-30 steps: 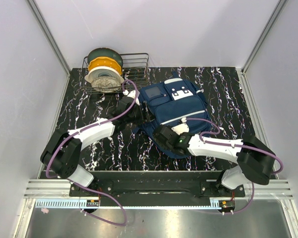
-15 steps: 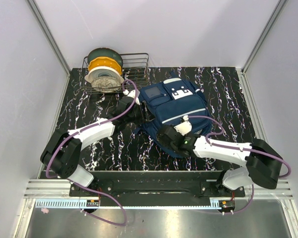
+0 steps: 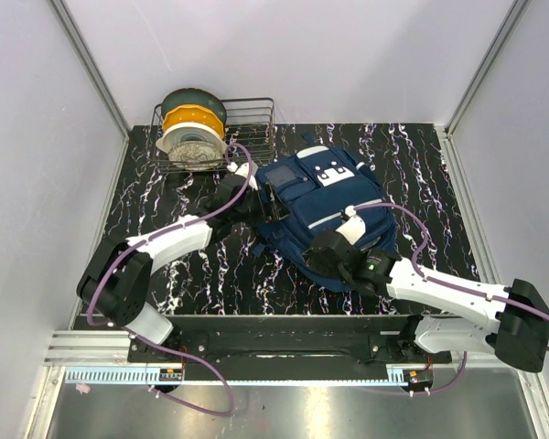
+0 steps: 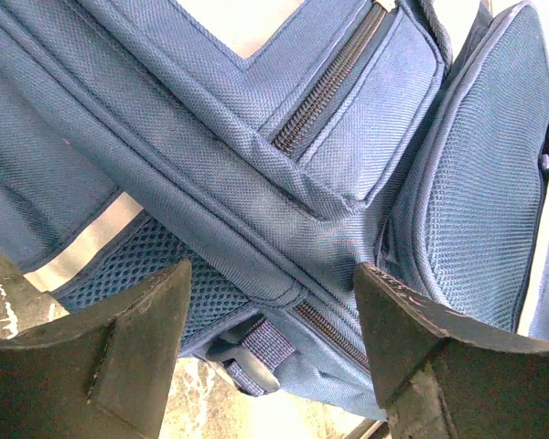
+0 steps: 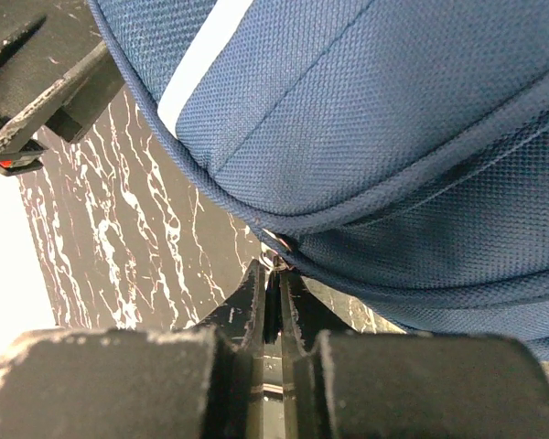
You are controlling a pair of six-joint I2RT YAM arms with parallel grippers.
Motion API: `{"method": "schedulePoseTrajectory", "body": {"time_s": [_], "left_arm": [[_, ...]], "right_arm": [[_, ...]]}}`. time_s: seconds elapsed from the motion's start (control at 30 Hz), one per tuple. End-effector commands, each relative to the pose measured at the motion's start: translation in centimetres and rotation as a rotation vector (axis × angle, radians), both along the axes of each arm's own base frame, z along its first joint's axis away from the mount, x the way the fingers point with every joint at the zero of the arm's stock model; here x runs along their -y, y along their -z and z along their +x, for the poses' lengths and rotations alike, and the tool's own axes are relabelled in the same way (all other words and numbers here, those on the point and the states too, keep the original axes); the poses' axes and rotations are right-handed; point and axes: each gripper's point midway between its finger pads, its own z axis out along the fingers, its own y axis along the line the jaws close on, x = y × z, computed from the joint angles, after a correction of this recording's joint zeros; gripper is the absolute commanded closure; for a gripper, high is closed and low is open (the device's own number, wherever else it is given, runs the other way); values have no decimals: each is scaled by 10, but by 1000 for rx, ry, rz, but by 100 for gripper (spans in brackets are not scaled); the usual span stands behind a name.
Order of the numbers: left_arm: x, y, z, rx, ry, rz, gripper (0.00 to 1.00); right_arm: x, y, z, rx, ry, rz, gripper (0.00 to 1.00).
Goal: Pack the student bag
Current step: Zip the student bag at the center of the board.
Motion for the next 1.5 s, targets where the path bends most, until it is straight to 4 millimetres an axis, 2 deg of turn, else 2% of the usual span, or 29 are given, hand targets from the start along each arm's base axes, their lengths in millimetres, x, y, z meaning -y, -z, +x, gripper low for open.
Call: {"method": "schedulePoseTrajectory", "body": {"time_s": [0.0,0.1,0.2,0.3,0.33,0.37,0.4,0.5,0.53,0.6,0.63,0.77,1.0,1.23,1.33,1.37,1.4,1.47], "left_arm": [[13,-8,9,14,13,-75,25],[20,-7,7,-3,25,-110,28],[18,-4,8,-3,1,-112,38],[15,2,9,-5,-34,-117,61],[13,3,10,-9,-45,-107,72],[10,1,15,7,-63,-91,95],[8,1,15,4,-68,-87,100],[-2,-3,20,17,-96,-54,100],[-4,-11,22,36,-99,-53,100],[-18,-12,27,46,-118,-14,100],[-23,-19,30,70,-116,-4,100],[-48,-27,43,84,-131,3,100],[-57,-28,55,80,-102,32,100],[-74,-32,69,96,-98,73,100],[-68,-37,60,89,-35,61,64],[-66,-42,58,100,-27,44,43],[-65,-52,53,122,-24,25,33],[-70,-50,41,110,-41,21,17]], "right_arm": [[-8,-18,1,38,-42,41,100],[-13,-18,0,36,-65,35,100],[-15,-18,0,38,-75,40,100],[-16,-18,1,41,-83,37,100],[-18,-20,0,44,-95,36,100],[-17,-21,-1,44,-99,34,100],[-16,-20,-2,42,-108,16,100],[-10,-13,-5,61,-159,-54,100],[-5,-8,-5,58,-170,-95,100],[10,6,-11,31,-190,-196,100],[15,9,-13,29,-204,-219,100],[32,20,-27,21,-267,-270,100],[71,26,-38,19,-218,-335,100],[86,31,-41,17,-187,-352,100],[77,25,-39,44,-218,-325,100],[69,21,-36,63,-226,-298,100],[63,19,-36,66,-247,-285,100],[53,12,-33,87,-260,-253,100]]}}
